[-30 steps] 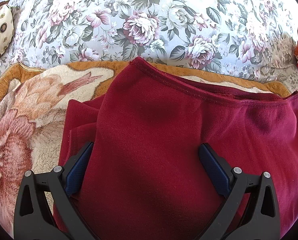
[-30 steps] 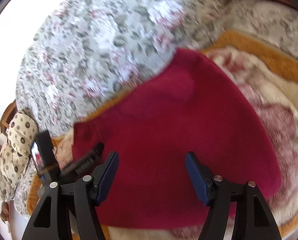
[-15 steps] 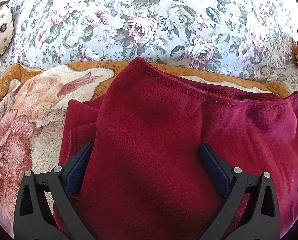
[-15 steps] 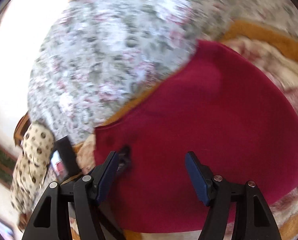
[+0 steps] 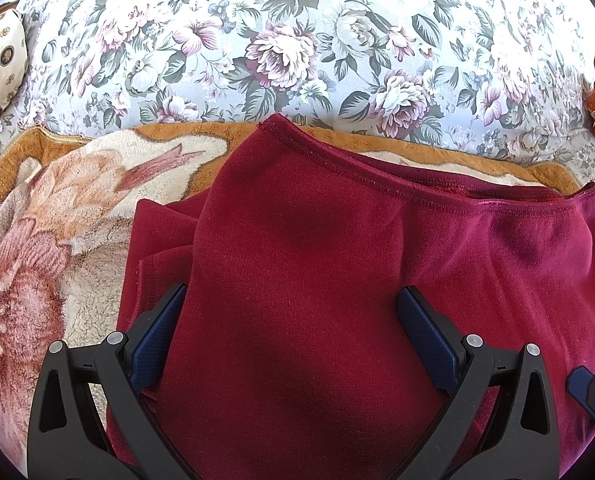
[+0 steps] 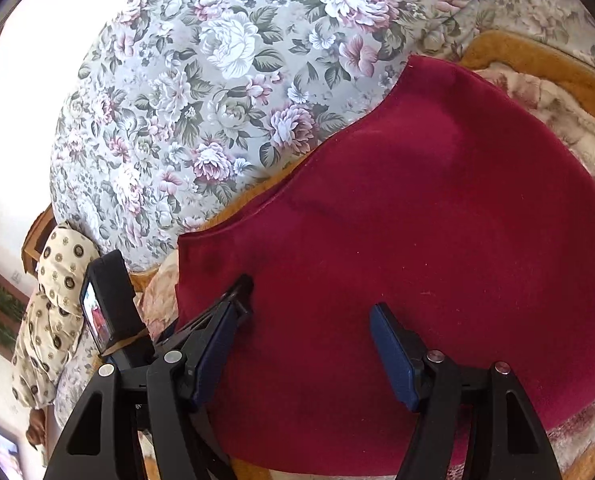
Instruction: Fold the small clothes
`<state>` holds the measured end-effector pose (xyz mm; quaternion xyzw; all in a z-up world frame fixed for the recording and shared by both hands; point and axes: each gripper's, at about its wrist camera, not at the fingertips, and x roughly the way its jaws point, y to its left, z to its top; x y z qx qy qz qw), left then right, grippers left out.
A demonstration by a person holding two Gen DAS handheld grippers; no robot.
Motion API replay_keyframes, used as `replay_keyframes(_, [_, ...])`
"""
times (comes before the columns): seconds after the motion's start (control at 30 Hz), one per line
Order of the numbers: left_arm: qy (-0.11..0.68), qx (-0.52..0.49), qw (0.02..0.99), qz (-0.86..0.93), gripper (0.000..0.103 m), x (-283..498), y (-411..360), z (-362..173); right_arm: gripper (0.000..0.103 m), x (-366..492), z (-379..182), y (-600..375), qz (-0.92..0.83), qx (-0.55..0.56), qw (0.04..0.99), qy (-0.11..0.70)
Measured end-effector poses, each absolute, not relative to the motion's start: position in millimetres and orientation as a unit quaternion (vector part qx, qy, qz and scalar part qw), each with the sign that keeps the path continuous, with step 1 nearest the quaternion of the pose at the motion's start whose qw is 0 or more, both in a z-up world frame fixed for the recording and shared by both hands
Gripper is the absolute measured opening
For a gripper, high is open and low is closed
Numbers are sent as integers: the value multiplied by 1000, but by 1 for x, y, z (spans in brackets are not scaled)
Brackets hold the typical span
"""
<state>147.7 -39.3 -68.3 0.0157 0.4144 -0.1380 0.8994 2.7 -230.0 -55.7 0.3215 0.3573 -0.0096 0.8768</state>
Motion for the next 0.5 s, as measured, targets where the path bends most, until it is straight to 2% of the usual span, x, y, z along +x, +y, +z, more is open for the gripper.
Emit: replay_keyframes(0.5, [414, 15, 900, -138, 102, 148, -39, -69, 67, 1, -54, -231, -22, 318, 878, 358])
